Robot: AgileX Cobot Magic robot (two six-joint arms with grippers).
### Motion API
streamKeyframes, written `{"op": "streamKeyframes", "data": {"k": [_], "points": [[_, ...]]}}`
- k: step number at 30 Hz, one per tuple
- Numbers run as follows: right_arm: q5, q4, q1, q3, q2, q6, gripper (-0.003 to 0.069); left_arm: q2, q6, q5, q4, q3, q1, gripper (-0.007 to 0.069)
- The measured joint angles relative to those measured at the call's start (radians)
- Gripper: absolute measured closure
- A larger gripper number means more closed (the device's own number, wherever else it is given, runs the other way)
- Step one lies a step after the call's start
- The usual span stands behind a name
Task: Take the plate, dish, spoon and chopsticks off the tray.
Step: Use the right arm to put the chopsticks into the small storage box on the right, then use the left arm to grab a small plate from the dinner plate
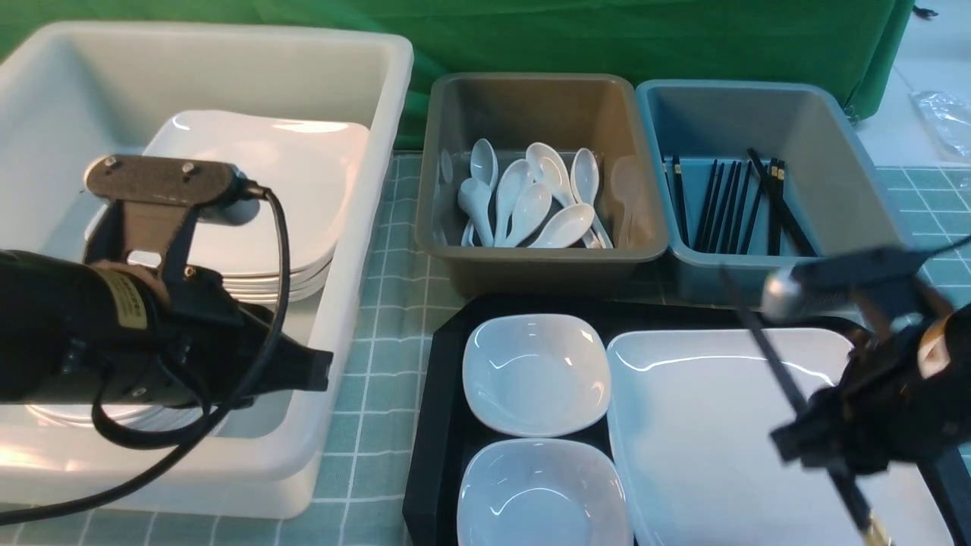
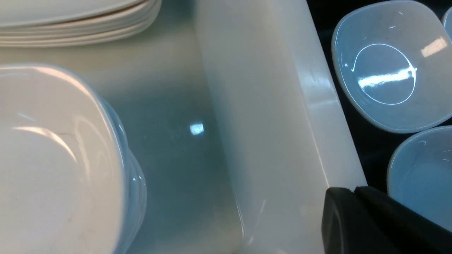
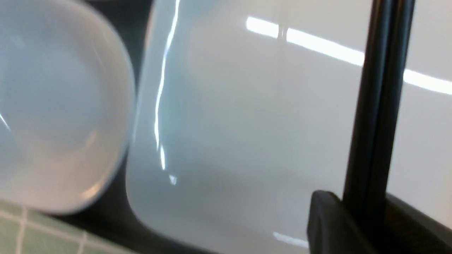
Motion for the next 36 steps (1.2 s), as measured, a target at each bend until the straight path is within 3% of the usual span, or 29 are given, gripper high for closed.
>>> {"op": "streamKeyframes", "data": {"k": [5,9,15,20,22,26,30,32,34,36], "points": [[0.012,0.005,-0.185,-0.274,0.115,-0.063,0.0512,0.000,0.000,-0.012,-0.060,0.000,0.000,0.0615],[0.012,0.009,-0.271,-0.517,0.295,-0.088,0.0512,0.000,0.009,-0.013,-0.125,0.000,0.000,0.0615],[0.006,0.015,-0.306,-0.885,0.614,-0.089,0.0512,0.000,0.104,-0.012,-0.276,0.000,0.000,0.0615],[-0.008,0.020,-0.306,-1.057,0.769,-0.044,0.0507,0.000,0.157,-0.012,-0.348,0.000,-0.007,0.0615],[-0.014,0.020,-0.306,-1.094,0.821,-0.028,0.0485,0.002,0.167,-0.012,-0.358,0.000,-0.015,0.0615],[-0.015,0.021,-0.306,-1.157,0.898,-0.008,0.0265,0.045,0.187,-0.011,-0.368,0.000,-0.091,0.0615],[0.046,0.021,-0.306,-1.161,0.890,-0.008,0.0205,0.096,0.182,-0.009,-0.354,0.000,-0.180,0.0615],[0.141,0.022,-0.306,-1.162,0.860,-0.021,0.0234,0.152,0.139,0.001,-0.332,0.000,-0.227,0.0615],[0.250,0.022,-0.306,-1.162,0.815,-0.068,0.0344,0.206,0.107,0.023,-0.304,-0.012,-0.254,0.0615],[0.349,0.022,-0.306,-1.162,0.756,-0.106,0.0501,0.256,0.076,0.057,-0.277,-0.048,-0.266,0.0615]]}}
